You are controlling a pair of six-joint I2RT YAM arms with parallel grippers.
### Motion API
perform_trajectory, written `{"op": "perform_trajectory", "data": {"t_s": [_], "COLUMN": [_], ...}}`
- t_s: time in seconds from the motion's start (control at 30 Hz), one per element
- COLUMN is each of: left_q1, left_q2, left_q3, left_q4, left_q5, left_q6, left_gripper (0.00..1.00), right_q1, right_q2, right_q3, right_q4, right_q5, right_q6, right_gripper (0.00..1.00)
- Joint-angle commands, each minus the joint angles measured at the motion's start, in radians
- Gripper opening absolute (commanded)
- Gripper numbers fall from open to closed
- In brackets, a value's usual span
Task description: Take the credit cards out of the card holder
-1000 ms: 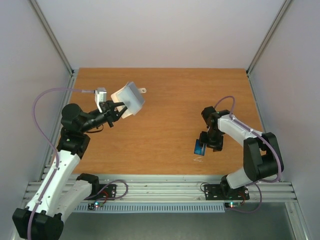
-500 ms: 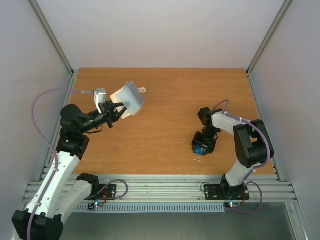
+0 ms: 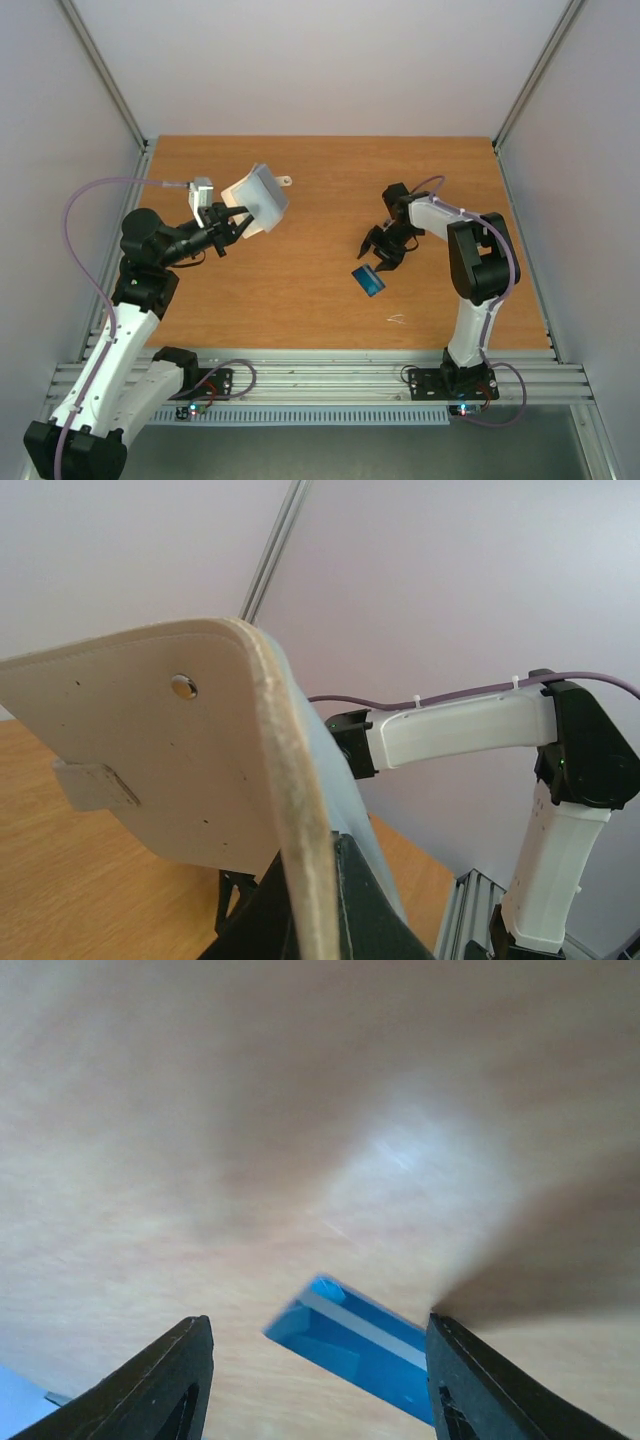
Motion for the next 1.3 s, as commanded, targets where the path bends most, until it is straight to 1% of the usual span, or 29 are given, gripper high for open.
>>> {"op": "perform_trajectory", "data": {"t_s": [0.0, 0.13, 0.2, 0.27, 0.33, 0.4, 0.47, 0.53, 0.6, 0.67, 0.77, 0.83, 0.93, 1.07, 1.13, 1.27], "left_q1": [0.006, 0.006, 0.006, 0.007, 0.006, 0.006, 0.006, 0.006, 0.006, 0.006, 0.006, 0.006, 0.006, 0.006, 0.006, 0.006], "left_q2": [-0.020, -0.022, -0.020, -0.017, -0.014, -0.011, -0.009, -0.003, 0.003, 0.005, 0.004, 0.003, -0.002, -0.001, 0.002, 0.001], "left_q3": [0.047, 0.043, 0.037, 0.032, 0.033, 0.036, 0.034, 0.028, 0.023, 0.023, 0.024, 0.024, 0.024, 0.027, 0.028, 0.019], "left_q4": [0.011, 0.015, 0.030, 0.044, 0.046, 0.040, 0.037, 0.045, 0.059, 0.068, 0.063, 0.055, 0.044, 0.035, 0.036, 0.045], "left_q5": [0.001, -0.003, -0.005, -0.004, -0.004, -0.001, -0.003, -0.006, -0.011, -0.013, -0.011, -0.013, -0.015, -0.017, -0.015, -0.018], "left_q6": [0.042, 0.054, 0.048, 0.042, 0.039, 0.038, 0.039, 0.037, 0.034, 0.028, 0.027, 0.027, 0.032, 0.037, 0.039, 0.036], "left_gripper": [0.00, 0.00, 0.00, 0.00, 0.00, 0.00, 0.00, 0.00, 0.00, 0.00, 0.00, 0.00, 0.01, 0.00, 0.00, 0.01], "right_q1": [0.021, 0.046, 0.082, 0.121, 0.157, 0.207, 0.269, 0.294, 0.300, 0.300, 0.299, 0.298, 0.289, 0.222, 0.176, 0.100], "right_q2": [0.058, -0.009, -0.028, -0.046, -0.082, -0.136, -0.174, -0.179, -0.166, -0.135, -0.088, -0.051, -0.030, -0.009, -0.024, -0.061], "right_q3": [0.032, 0.103, 0.133, 0.131, 0.101, 0.070, 0.047, 0.018, -0.021, -0.039, -0.032, -0.027, -0.055, -0.083, -0.107, -0.129], "right_q4": [0.115, -0.072, -0.182, -0.262, -0.301, -0.315, -0.318, -0.293, -0.238, -0.199, -0.161, -0.157, -0.113, -0.110, -0.092, -0.045], "right_q5": [0.092, 0.288, 0.402, 0.492, 0.519, 0.518, 0.471, 0.340, 0.232, 0.211, 0.206, 0.225, 0.236, 0.301, 0.316, 0.276], "right_q6": [0.001, -0.229, -0.368, -0.432, -0.441, -0.442, -0.457, -0.462, -0.459, -0.455, -0.462, -0.451, -0.432, -0.359, -0.349, -0.398], "right_gripper": [0.59, 0.61, 0.64, 0.68, 0.65, 0.58, 0.53, 0.47, 0.39, 0.31, 0.20, 0.14, 0.09, 0.02, 0.01, 0.01]}}
